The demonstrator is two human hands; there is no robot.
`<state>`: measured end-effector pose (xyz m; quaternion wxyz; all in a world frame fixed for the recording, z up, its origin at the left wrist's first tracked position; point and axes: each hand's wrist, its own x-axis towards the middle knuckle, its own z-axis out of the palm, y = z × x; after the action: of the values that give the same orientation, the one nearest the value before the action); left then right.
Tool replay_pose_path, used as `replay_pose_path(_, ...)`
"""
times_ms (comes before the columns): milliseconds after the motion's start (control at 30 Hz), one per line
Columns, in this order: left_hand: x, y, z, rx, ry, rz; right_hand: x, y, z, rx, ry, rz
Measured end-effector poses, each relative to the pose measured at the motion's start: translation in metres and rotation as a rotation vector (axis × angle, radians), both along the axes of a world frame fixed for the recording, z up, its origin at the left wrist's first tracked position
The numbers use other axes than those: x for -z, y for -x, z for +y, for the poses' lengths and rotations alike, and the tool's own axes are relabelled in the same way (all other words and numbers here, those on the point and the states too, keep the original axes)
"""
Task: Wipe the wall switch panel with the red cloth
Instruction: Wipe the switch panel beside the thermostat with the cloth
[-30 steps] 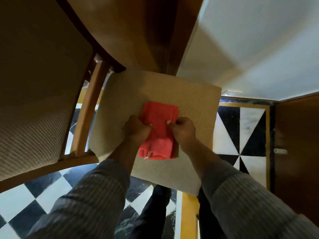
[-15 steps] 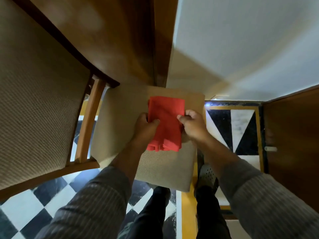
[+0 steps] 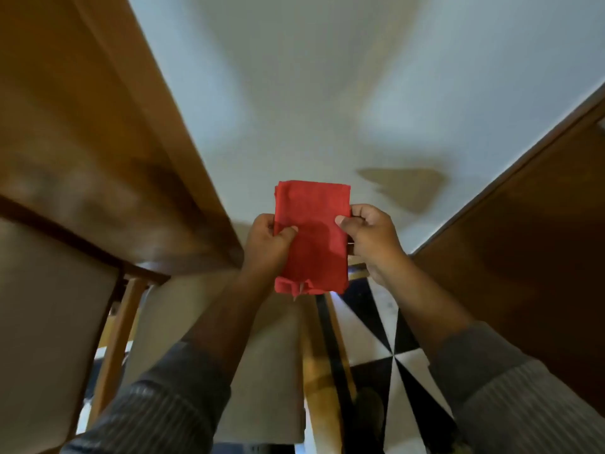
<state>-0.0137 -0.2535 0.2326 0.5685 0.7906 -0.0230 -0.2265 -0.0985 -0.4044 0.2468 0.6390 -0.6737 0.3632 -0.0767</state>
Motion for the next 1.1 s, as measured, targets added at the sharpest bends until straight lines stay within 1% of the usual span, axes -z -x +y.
replay_pose_path(100,-0.037,0.008,-0.037,0.008,0.044,-0.053,-0.036,0.008,-0.035,0.013,0.028,-0.084)
replay_pose_path(167,-0.062,0.013,-0.063,-0.004,0.08,-0.09,-0.06,0.013,-0.059,0.005,0.086,-0.135)
replay_pose_path(333,-0.14,0.023,-0.136,-0.048,0.262,-0.18,-0.133,0.011,-0.132,0.038,0.234,-0.318)
replay_pose_path(467,-0.194,0.02,-0.171,-0.049,0.363,-0.28,-0.189,0.007,-0.163,0.133,0.405,-0.489)
replay_pose_path(567,-0.233,0.012,-0.188,0.016,0.332,-0.431,-0.222,0.008,-0.175,0.169,0.599,-0.632)
replay_pose_path(633,-0.255,0.004,-0.199,0.057,0.289,-0.549,-0.24,0.005,-0.183,0.192,0.779,-0.686)
replay_pose_path(700,-0.274,-0.001,-0.212,0.082,0.285,-0.65,-0.255,0.002,-0.194,0.222,0.996,-0.745)
replay_pose_path(767,-0.286,-0.005,-0.226,0.092,0.278,-0.741,-0.264,-0.004,-0.208,0.24,1.17,-0.79)
replay_pose_path(933,-0.299,-0.016,-0.256,0.019,0.24,-0.873,-0.265,-0.035,-0.248,0.256,1.396,-0.849)
replay_pose_path(1000,-0.297,-0.022,-0.266,-0.03,0.17,-0.93,-0.263,-0.05,-0.264,0.258,1.511,-0.838)
replay_pose_path(1100,-0.291,-0.028,-0.273,-0.095,0.017,-0.964,-0.263,-0.062,-0.275,0.334,1.6,-0.762)
